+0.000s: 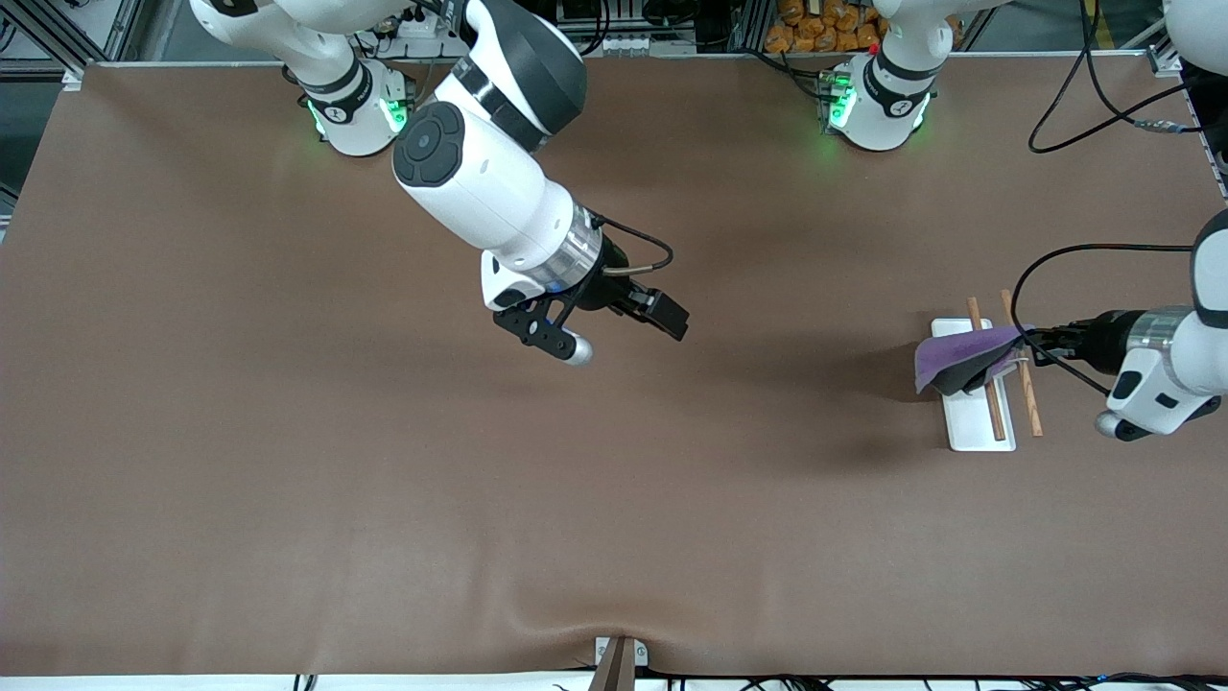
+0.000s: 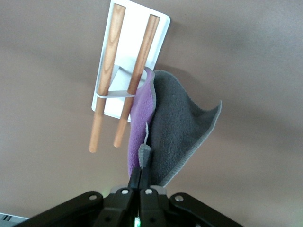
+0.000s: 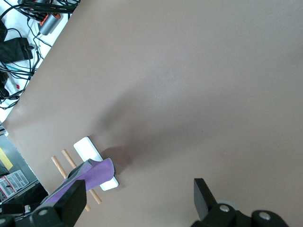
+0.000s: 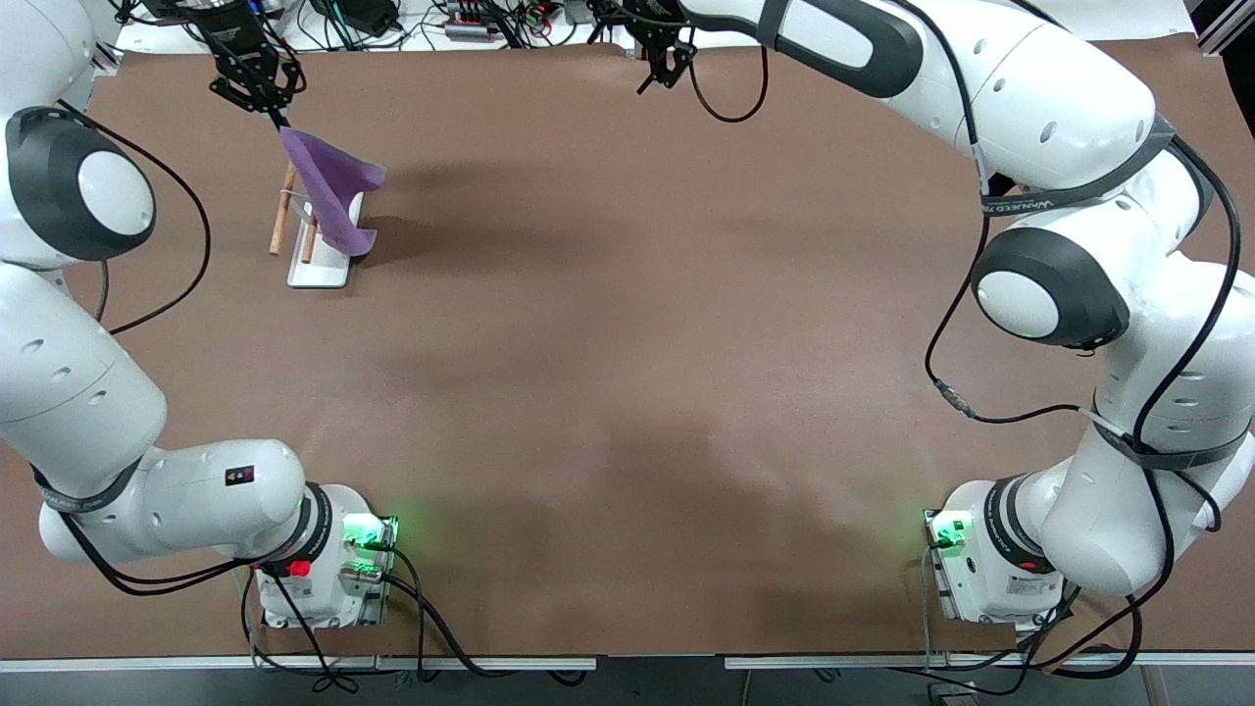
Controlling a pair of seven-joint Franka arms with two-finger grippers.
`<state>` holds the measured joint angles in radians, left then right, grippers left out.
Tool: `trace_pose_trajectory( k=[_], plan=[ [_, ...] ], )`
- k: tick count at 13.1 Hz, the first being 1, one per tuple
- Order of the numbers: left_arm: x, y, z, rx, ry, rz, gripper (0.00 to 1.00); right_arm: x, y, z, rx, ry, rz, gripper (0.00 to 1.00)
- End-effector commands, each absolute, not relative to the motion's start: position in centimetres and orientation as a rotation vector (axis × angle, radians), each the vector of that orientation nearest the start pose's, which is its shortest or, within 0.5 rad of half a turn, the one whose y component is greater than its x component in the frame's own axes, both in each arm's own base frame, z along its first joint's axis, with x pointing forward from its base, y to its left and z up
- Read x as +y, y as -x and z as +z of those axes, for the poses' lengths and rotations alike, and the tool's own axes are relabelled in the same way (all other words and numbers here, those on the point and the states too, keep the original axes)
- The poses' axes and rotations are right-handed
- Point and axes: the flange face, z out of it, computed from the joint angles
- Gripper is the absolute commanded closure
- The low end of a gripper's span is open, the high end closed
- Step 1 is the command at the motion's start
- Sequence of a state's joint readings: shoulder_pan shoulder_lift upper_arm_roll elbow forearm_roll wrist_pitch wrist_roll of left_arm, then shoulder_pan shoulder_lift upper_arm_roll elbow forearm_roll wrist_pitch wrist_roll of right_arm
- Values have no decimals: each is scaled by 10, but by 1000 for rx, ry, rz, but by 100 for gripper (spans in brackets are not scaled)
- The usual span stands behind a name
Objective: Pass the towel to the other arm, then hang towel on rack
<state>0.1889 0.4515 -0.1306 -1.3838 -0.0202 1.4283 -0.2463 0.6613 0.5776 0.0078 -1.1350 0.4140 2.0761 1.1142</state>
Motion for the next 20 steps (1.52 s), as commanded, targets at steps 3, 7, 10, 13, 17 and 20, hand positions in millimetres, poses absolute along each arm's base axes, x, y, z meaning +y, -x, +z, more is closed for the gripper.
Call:
trace_pose_trajectory(
  k=[3, 7, 10, 13, 17, 20],
  plan=[
    [78, -634, 441, -394, 3100, 627, 100, 450, -583, 542, 751, 2534, 141, 0],
    [101, -630, 448, -363, 3127, 608, 100, 415, -588, 554, 686, 2603, 183, 0],
    [120, -627, 446, -359, 3138, 609, 100, 392, -589, 562, 709, 2644, 218, 0],
    [147, -624, 442, -352, 3158, 604, 100, 373, -580, 565, 714, 2820, 170, 0],
    [161, -623, 435, -342, 3171, 604, 100, 351, -572, 569, 737, 2955, 163, 0],
    [172, -622, 425, -362, 3174, 624, 100, 334, -571, 571, 759, 2991, 138, 0]
  ],
)
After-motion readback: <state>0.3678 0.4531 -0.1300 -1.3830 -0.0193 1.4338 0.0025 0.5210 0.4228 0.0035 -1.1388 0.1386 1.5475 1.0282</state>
